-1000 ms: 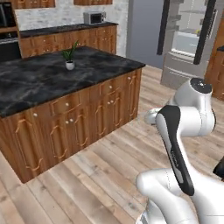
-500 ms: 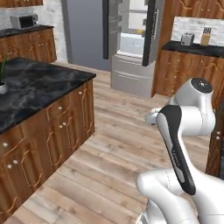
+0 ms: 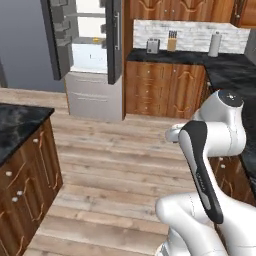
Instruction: Take the cheese, fish, and bell pepper from the fridge and place them on the plate on the dining counter to create an appetizer plate.
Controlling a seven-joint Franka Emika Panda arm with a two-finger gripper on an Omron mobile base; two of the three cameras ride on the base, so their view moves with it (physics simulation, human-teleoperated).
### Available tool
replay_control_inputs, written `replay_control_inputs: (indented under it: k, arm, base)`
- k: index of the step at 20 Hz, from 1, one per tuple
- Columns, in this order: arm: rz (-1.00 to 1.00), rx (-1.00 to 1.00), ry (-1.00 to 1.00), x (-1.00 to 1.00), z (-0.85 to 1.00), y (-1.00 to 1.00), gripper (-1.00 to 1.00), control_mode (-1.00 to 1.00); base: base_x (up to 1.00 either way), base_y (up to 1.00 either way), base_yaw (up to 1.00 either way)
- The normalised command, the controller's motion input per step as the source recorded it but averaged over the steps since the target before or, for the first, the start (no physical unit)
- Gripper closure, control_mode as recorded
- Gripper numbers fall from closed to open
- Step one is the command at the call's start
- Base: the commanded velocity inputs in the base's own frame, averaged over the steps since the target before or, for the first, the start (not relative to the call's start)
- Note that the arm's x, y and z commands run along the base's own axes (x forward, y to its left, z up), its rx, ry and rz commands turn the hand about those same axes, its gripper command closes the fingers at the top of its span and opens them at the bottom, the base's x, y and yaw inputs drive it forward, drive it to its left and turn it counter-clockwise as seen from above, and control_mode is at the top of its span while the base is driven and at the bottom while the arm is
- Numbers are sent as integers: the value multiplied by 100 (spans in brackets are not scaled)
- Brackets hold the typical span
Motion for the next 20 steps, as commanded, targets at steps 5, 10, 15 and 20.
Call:
replay_control_inputs:
  k: [5, 10, 15, 20]
  arm:
    - [0, 0, 0, 0, 0, 0, -100, 100]
    - [0, 0, 0, 0, 0, 0, -100, 100]
    - [0, 0, 0, 0, 0, 0, -100, 100]
    - [0, 0, 0, 0, 0, 0, -100, 100]
  base:
    - [100, 54, -29]
    - [100, 40, -2]
    - [100, 0, 2]
    - [100, 11, 0]
